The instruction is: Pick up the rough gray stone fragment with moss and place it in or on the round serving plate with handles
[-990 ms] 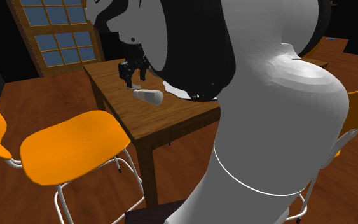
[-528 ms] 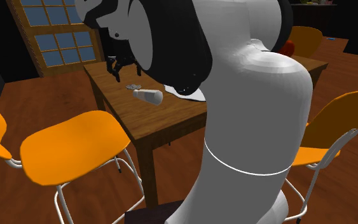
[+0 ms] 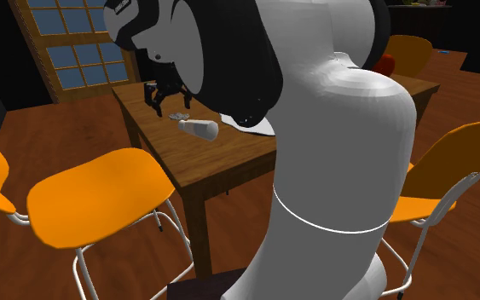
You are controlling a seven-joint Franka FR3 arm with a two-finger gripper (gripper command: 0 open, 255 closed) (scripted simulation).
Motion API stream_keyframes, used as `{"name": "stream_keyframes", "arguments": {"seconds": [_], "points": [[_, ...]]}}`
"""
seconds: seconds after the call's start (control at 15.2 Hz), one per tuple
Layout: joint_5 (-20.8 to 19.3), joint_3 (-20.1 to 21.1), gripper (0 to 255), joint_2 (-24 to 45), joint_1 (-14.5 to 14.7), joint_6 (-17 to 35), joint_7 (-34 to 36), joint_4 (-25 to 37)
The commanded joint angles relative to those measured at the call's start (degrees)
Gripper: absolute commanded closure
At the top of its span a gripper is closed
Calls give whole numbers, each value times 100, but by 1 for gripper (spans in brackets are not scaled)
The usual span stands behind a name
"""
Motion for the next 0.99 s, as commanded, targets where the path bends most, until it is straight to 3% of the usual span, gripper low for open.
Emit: {"name": "stream_keyframes", "arguments": {"seconds": [0.0, 0.13, 0.2, 0.92], "points": [[0, 1, 0, -1, 1, 6, 2, -5], [0, 1, 0, -1, 1, 5, 1, -4], [0, 1, 255, -1, 1, 5, 1, -4], [1, 2, 255, -2, 0, -148, -1, 148]]}}
